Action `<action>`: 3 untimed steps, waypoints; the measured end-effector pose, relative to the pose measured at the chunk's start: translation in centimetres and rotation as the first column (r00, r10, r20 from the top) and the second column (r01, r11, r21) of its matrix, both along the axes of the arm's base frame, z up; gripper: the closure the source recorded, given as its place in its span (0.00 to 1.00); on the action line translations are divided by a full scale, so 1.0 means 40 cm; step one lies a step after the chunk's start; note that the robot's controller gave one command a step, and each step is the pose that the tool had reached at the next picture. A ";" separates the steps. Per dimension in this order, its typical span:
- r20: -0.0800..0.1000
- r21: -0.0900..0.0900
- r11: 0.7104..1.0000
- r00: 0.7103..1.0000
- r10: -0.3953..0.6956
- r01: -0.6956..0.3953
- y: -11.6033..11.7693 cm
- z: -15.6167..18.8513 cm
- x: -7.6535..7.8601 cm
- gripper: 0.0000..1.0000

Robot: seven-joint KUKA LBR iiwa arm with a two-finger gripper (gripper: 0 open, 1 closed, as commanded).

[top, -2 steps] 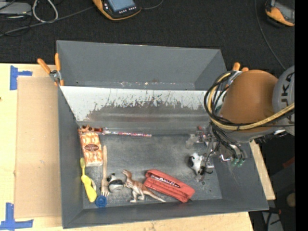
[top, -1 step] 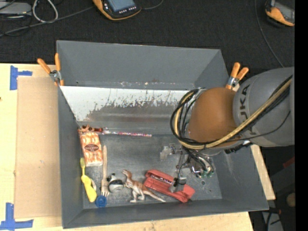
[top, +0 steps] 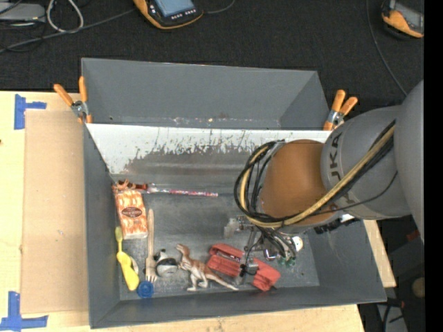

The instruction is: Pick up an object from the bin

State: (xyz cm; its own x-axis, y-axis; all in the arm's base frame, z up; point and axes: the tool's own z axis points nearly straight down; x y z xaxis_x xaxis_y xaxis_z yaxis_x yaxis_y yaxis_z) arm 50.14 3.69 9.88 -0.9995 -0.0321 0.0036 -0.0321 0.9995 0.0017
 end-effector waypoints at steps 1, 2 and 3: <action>-0.004 0.000 0.995 0.995 -0.099 0.099 0.029 -0.073 -0.001 1.00; -0.005 -0.001 0.995 0.995 -0.096 0.096 0.029 -0.067 -0.002 1.00; -0.010 -0.001 0.999 0.999 -0.042 0.042 0.043 0.157 -0.002 1.00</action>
Offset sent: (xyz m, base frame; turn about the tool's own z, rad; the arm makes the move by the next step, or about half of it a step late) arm 0.0000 0.0000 0.0000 0.0000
